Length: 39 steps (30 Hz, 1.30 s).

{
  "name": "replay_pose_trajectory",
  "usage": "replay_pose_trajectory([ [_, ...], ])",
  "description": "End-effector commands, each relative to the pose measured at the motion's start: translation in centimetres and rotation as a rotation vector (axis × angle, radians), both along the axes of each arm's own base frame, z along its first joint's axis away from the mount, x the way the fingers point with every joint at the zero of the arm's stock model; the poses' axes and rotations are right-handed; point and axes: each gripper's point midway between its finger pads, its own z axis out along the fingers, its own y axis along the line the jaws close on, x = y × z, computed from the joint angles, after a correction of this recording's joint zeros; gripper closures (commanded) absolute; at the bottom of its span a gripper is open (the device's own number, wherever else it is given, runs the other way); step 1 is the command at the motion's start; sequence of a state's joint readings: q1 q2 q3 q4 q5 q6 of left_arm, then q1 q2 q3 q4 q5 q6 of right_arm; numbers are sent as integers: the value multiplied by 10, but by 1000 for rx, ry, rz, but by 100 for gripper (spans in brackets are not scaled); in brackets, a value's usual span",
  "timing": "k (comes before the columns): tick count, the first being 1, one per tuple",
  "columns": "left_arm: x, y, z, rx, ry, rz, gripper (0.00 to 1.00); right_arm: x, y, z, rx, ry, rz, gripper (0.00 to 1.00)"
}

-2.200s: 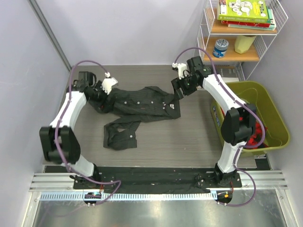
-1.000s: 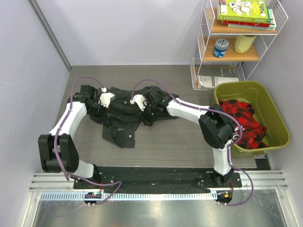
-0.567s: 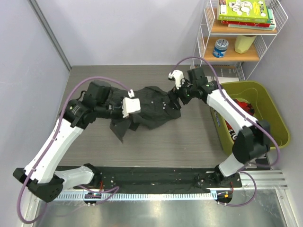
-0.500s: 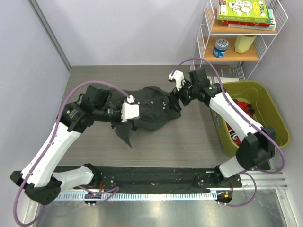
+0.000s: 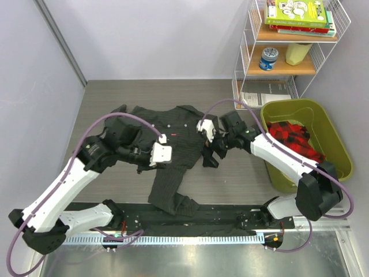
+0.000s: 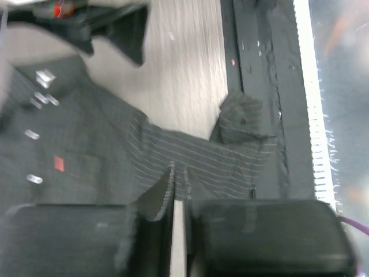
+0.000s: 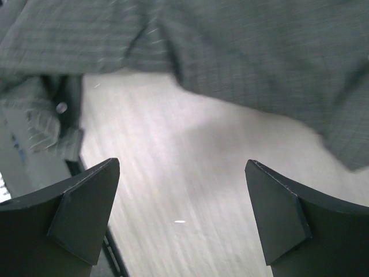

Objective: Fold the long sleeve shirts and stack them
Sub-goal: Flatten the shirt out

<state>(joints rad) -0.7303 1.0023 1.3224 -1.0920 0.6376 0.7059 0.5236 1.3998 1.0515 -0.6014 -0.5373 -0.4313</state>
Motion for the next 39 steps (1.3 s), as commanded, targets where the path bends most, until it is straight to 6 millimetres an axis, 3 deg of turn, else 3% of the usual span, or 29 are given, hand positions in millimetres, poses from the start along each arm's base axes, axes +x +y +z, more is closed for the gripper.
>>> replay_pose_trajectory([
  [1, 12, 6, -37, 67, 123, 120, 84, -7, 17, 11, 60, -108, 27, 6],
  [2, 16, 5, -37, 36, 138, 132, 77, -10, 20, 2, 44, -110, 46, 7],
  [3, 34, 15, -39, 11, 153, 217, 72, -8, 23, -3, 17, -137, 52, 9],
  [5, 54, 21, -39, -66, 236, 316, 60, -18, 47, -9, 0, -195, 144, 11],
  [6, 77, 41, -37, -107, 268, 436, 56, -17, 53, -21, -46, -214, 157, 11],
  [8, 97, 55, -36, -161, 372, 525, 46, -22, 72, -31, -89, -296, 224, 11],
  [9, 112, 75, -37, -186, 398, 612, 45, -20, 76, -44, -127, -305, 240, 11],
  [10, 119, 84, -39, -193, 423, 651, 42, -11, 78, -46, -158, -355, 219, 10],
  [11, 127, 90, -45, -191, 459, 669, 41, -15, 84, -51, -165, -370, 240, 10],
  [12, 135, 111, -47, -218, 491, 746, 40, -14, 87, -59, -178, -376, 254, 9],
  [14, 149, 134, -56, -238, 535, 817, 35, -15, 96, -60, -185, -414, 266, 5],
  [20, 163, 173, -81, -225, 569, 913, 29, -32, 130, -66, -208, -544, 355, 1],
  [21, 164, 178, -86, -211, 574, 931, 29, -34, 134, -69, -209, -543, 361, 3],
  [22, 166, 186, -95, -174, 559, 960, 29, -36, 140, -69, -199, -546, 366, 15],
  [24, 165, 193, -102, -116, 533, 966, 30, -22, 141, -67, -235, -566, 299, 43],
  [25, 164, 199, -105, -61, 449, 910, 32, -17, 136, -65, -245, -554, 276, 75],
  [26, 151, 202, -112, 3, 456, 885, 32, -14, 136, -45, -211, -552, 235, 97],
  [31, 144, 234, -147, 252, 289, 748, 37, -3, 87, 14, -145, -452, 111, 99],
  [32, 146, 238, -154, 285, 258, 710, 39, 13, 69, 24, -139, -448, 51, 99],
  [33, 151, 244, -158, 308, 234, 702, 39, 16, 58, 47, -94, -475, 9, 99],
  [37, 158, 239, -170, 287, 229, 626, 38, 38, 8, 85, -54, -533, -121, 99],
  [39, 161, 235, -172, 253, 243, 630, 37, 52, -17, 88, -65, -537, -194, 99],
])
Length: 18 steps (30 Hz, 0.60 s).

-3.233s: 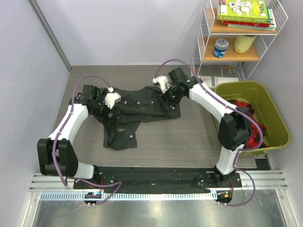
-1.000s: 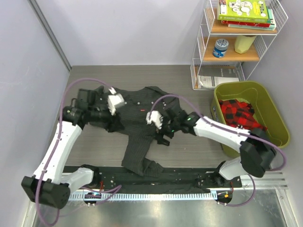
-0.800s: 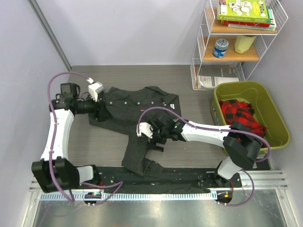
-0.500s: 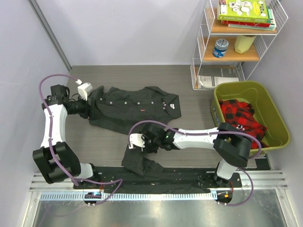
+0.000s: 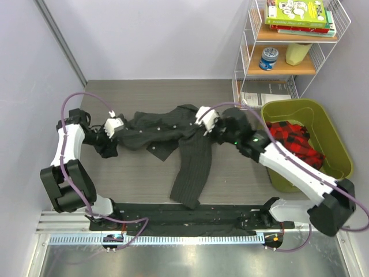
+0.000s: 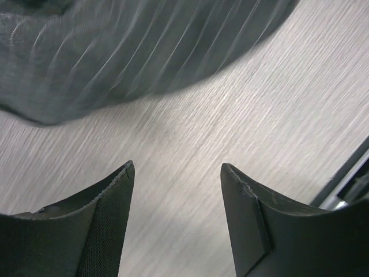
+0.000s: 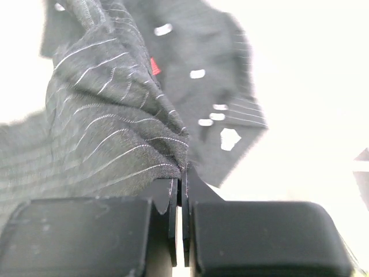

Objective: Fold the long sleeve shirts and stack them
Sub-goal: Flatten the shirt out

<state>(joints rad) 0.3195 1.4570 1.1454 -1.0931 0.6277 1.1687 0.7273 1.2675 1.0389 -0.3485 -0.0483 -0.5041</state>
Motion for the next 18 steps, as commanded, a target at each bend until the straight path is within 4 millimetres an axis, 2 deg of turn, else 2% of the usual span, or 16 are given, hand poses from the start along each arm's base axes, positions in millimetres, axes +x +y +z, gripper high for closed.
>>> replay_pose_trajectory([
  [1, 3, -7, -5, -20, -50, -105, 37, 10, -39, 22, 48, -6, -97, 99],
  [3, -6, -18, -10, -34, -27, -143, 37, 15, -46, 21, 52, 1, -126, 99],
  [6, -17, -33, -14, -18, -12, -159, 37, 22, -43, 23, 79, 21, -153, 99],
  [9, -18, -46, -28, 6, -44, -137, 33, 31, -40, 28, 96, 16, -171, 99],
  [10, -28, -49, -42, 3, -9, -112, 32, 34, -41, 31, 101, 10, -177, 99],
  [11, -13, -49, -45, 40, -74, -111, 31, 38, -42, 33, 103, 5, -185, 99],
  [16, 23, -49, -63, 125, -197, -34, 28, 43, -44, 51, 128, -25, -190, 99],
  [17, 30, -51, -64, 128, -208, -19, 28, 44, -44, 56, 131, -39, -189, 99],
  [18, 46, -48, -59, 143, -257, 4, 29, 44, -45, 58, 131, -42, -189, 99],
])
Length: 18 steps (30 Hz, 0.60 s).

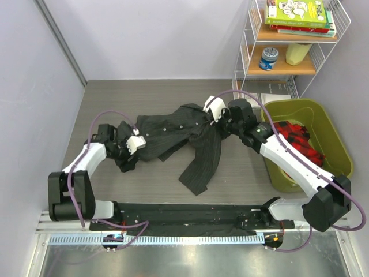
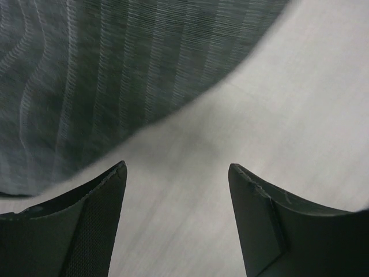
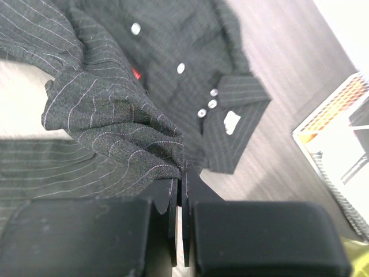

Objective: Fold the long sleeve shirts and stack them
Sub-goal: Flatten the shirt out

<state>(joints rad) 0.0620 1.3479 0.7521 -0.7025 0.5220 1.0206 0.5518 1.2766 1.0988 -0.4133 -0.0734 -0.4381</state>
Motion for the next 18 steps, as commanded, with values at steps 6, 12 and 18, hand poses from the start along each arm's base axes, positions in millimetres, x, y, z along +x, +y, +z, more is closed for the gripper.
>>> replay_pose_trajectory([
  [6, 93, 3, 33, 27, -240, 99, 35, 10, 0, 62, 65, -127, -11, 99],
  [12, 98, -1, 58, 4, -290, 60, 30, 12, -4, 69, 48, -147, -20, 99],
  [18, 129, -10, 30, -31, -221, 92, 28, 22, -6, 80, 49, -173, -28, 99],
])
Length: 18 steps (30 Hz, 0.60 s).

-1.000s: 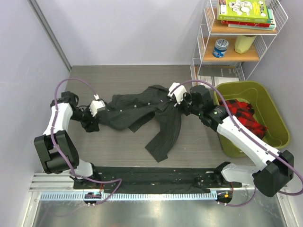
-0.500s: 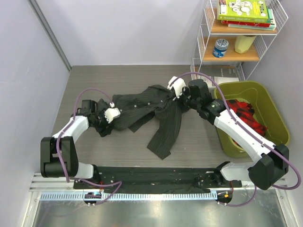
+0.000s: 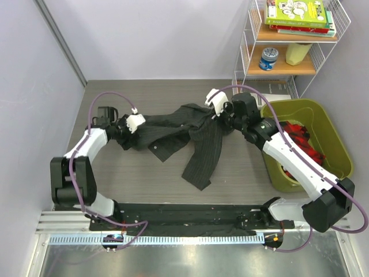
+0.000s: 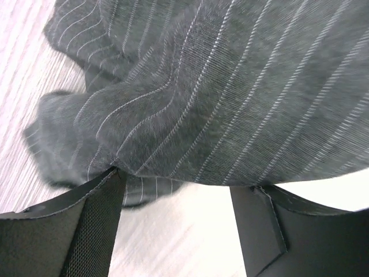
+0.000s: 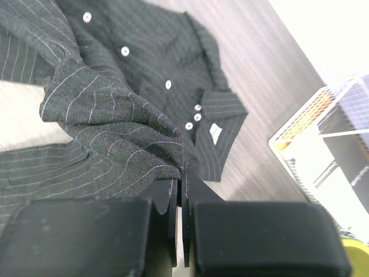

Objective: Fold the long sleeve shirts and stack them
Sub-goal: Flatten the shirt out

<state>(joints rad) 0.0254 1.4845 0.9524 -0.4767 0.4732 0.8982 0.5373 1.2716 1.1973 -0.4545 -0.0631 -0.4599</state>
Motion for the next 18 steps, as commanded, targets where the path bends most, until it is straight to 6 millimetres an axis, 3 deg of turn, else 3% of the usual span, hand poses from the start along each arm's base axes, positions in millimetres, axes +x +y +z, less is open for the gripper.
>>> replay_pose_trajectory([
  [1, 32, -10, -16, -52, 20, 35, 28, 14, -2, 46, 36, -118, -16, 99],
  [3, 55, -11, -7, -85, -19, 72, 29, 19, -2, 47, 27, -121, -17, 99],
  [4, 61, -13, -17, -116, 22, 122, 30, 22, -2, 51, 27, -132, -20, 99],
  [5, 78, -11, -4, -124, -8, 152, 33, 26, -2, 52, 29, -140, -25, 99],
  [7, 94, -8, -9, -136, 11, 221, 35, 36, 0, 54, 30, -149, -33, 99],
  [9, 104, -4, 2, -180, 25, 289, 37, 46, 5, 48, 33, -139, -40, 99],
  [12, 84, -1, 17, -248, 31, 266, 36, 56, 11, 54, 59, -136, -55, 99],
  [13, 76, -1, 34, -245, -2, 252, 37, 58, 12, 54, 62, -134, -56, 99],
  [18, 20, -4, 31, -172, 39, 156, 41, 68, 16, 56, 72, -142, -64, 99],
])
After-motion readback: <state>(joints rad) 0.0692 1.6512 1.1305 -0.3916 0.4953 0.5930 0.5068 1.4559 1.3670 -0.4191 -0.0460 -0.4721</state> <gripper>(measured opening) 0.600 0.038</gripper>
